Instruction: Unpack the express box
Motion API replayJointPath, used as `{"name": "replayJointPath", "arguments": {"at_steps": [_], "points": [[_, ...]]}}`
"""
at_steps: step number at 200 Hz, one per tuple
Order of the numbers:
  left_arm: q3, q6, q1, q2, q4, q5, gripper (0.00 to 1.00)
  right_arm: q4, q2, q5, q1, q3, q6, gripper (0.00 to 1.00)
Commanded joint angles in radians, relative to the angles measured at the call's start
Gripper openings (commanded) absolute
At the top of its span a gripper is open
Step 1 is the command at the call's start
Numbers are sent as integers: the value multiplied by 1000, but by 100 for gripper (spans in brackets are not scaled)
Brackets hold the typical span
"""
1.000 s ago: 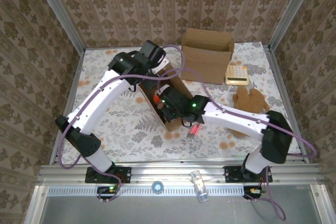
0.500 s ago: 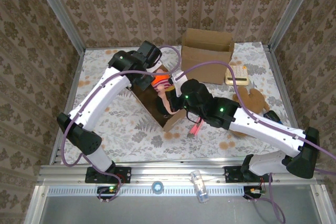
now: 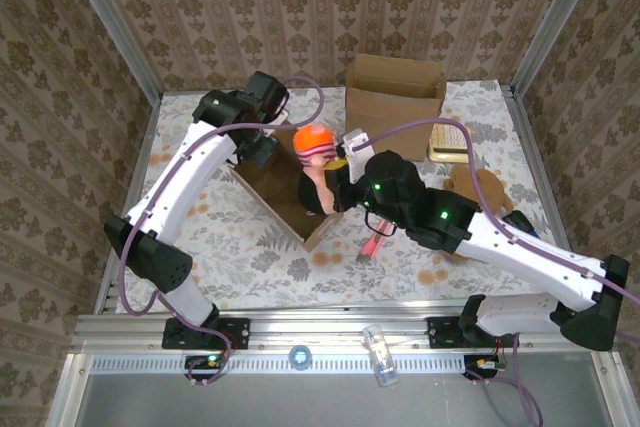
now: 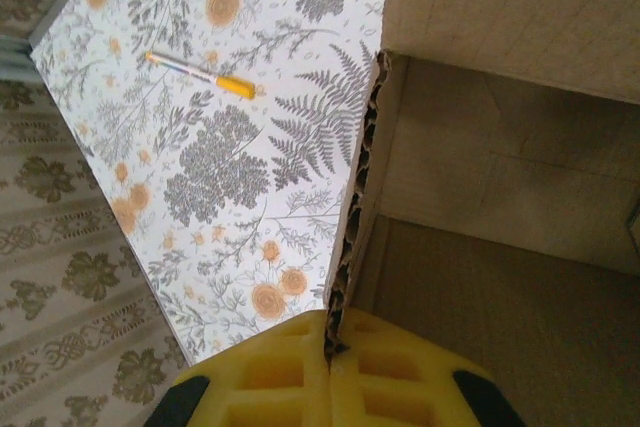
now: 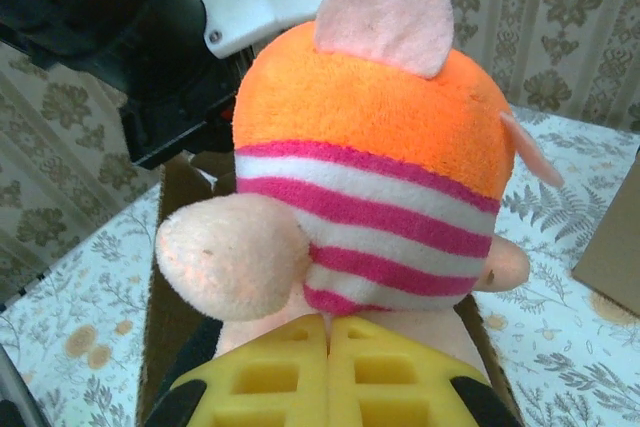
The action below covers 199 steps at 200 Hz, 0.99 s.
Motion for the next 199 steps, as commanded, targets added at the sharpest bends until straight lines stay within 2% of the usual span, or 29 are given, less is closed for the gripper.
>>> {"name": "replayJointPath", "arguments": {"at_steps": [1,46,52,102,166,199], "points": [[19,-59,42,25,-35,35,0,21,-63,13,5,-11,25,0],[78,-83,118,77,-27,102,0,-59,-152,78,0,0,13,0],[94,-89,157,91,-28,117,0,-74,-164,86,-2,0,13,0],[200,-165,268,214,-4,242,0,-244,-252,122,-33,5,45,0],[304,-207,278,350,44,425,0,-465,-289,72,-131,15,103,0],[353,-220,273,400,36,465,0,-512,-294,42,-186,6,114,0]]}}
